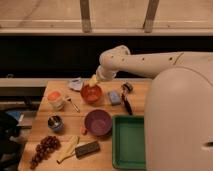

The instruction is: Place towel in tray

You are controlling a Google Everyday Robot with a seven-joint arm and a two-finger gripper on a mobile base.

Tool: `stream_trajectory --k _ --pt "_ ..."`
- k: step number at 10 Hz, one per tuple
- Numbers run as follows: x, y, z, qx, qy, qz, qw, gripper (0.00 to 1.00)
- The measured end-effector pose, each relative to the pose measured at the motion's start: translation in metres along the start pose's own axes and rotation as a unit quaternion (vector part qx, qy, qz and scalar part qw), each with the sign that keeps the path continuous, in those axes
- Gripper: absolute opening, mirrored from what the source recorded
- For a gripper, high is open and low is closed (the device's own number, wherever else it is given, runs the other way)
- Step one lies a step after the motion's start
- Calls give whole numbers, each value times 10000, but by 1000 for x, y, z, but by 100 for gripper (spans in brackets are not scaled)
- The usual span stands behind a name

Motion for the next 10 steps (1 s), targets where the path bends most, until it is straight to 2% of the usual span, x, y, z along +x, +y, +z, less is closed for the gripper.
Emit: stream_trajectory --k 2,4,5,7,8,10 --pt "-26 25 15 -32 -69 -325 9994 73" --pt "-63 56 40 -99 -147 -742 9971 73" --pt "-78 63 49 -140 -191 -898 9957 73" --pt "-105 79 64 -402 -321 -1064 9930 73" --pt "-112 84 69 -500 -359 -1100 9920 73" --pt "-115 85 71 -545 -376 -1117 9915 73"
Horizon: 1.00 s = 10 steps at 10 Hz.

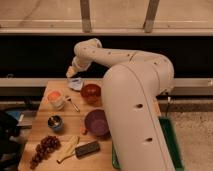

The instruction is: Place towel in tray

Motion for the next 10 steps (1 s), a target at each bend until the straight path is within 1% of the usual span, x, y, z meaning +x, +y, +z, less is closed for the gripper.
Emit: stream_trajectory --k 2,3,4,5,6,8,9,10 --pt "2 0 0 15 19 12 10000 73" --pt "4 -1 4 27 33 101 9999 73" --pt "9 -5 14 86 50 122 9999 73" --pt "10 -3 29 134 44 128 9998 73" --pt "8 -1 42 249 24 117 9996 73" --pt "6 -2 59 426 -8 148 9990 73" --pt "8 -6 68 517 13 168 9985 73" --pt "8 -7 74 553 56 169 9983 73"
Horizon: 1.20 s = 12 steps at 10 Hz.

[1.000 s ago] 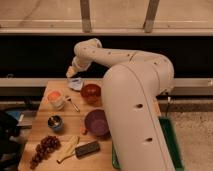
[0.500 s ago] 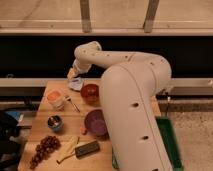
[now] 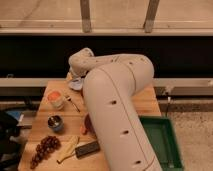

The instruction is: Place towel in tray

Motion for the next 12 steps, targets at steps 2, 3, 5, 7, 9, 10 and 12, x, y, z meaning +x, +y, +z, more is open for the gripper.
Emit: stream_trajectory --k 2,3,5,7,9,10,12 --pt "7 -5 18 21 99 71 9999 73" --pt "14 -7 33 -18 143 165 9998 73" --pt "22 -11 50 -133 139 355 9992 73" --pt "25 -14 66 -325 55 592 9977 73" --pt "25 -13 73 -439 5 690 9967 73" --pt "25 -11 78 -495 -13 759 9959 73" --pt "30 -14 85 -561 -26 922 9942 73"
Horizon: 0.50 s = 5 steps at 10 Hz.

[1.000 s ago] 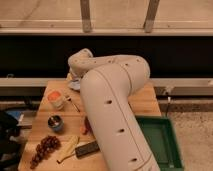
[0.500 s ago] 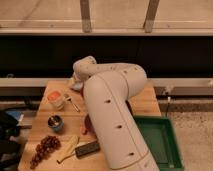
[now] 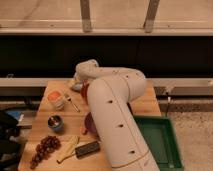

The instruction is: Place towel in tray

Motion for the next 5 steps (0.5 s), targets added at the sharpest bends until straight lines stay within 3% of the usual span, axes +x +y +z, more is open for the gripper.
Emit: stream_trajectory --k 2,3,5 --pt "4 -3 7 -58 -1 146 9999 72" --pt "4 -2 8 -68 -26 181 9998 66" --pt "4 -1 6 -49 -97 212 9997 43"
